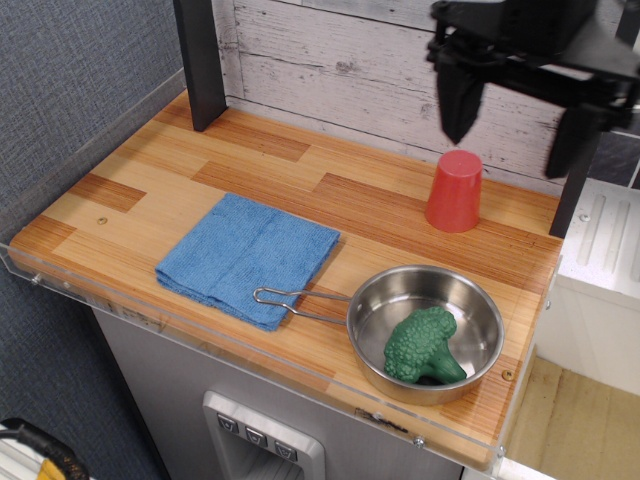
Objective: Place the cup to the left side of the napkin.
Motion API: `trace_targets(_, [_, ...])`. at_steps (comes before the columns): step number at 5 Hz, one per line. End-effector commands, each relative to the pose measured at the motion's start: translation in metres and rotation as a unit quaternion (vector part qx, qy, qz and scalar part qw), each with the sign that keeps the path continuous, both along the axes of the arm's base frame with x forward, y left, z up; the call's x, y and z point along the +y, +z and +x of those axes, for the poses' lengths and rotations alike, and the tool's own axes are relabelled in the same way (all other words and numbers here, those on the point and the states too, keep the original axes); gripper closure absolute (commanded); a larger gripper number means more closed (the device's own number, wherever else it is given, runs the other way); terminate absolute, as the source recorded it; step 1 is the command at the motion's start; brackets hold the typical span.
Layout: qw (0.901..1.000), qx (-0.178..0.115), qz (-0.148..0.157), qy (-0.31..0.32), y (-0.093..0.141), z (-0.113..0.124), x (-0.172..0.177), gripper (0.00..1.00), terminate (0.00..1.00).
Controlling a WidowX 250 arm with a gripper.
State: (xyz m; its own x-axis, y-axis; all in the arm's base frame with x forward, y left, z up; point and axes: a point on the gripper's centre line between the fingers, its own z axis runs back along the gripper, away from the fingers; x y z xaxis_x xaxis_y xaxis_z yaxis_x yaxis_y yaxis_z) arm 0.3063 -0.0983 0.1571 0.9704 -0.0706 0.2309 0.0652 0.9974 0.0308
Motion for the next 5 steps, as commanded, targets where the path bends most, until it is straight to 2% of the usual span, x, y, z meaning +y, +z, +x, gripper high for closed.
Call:
trace_targets(1, [0.9978,-0.015,0.009,0.063,-0.003,0.036,0.023,0.00,0.00])
trace_targets(2, [0.9974,-0.010,-0.018,0.069,-0.019,0.058,0.028,0.00,0.00])
trace_targets(4, [0.9974,-0.012,0.036,0.061,-0.035,0.086,0.027,0.00,0.00])
trace_targets(5, [0.9975,-0.002,0.049,0.051,-0.045,0.094,0.029,0.00,0.00])
